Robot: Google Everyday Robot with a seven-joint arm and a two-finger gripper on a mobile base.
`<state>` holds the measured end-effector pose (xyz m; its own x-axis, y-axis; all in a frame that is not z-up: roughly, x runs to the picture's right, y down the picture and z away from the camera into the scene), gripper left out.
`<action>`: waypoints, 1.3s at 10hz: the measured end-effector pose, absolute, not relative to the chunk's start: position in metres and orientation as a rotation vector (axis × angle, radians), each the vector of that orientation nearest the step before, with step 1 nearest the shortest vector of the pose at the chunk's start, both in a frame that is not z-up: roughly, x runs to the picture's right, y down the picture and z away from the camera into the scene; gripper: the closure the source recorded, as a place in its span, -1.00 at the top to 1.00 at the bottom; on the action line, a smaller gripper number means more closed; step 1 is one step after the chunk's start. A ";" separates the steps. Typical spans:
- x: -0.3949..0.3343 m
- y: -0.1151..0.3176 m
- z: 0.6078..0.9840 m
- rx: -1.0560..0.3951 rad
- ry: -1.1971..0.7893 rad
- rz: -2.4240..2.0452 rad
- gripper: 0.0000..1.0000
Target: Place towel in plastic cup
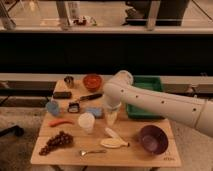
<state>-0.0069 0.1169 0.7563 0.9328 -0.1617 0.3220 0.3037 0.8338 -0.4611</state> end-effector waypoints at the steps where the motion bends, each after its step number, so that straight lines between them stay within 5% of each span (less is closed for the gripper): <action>1: -0.012 0.111 0.760 -0.534 -0.283 -0.251 0.60; 8: 0.016 0.028 0.837 -0.565 -0.346 -0.269 0.60; 13: 0.035 0.015 0.876 -0.484 -0.369 -0.354 0.60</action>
<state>0.0348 0.0147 0.8757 0.8745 -0.2399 0.4216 0.4114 0.8273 -0.3825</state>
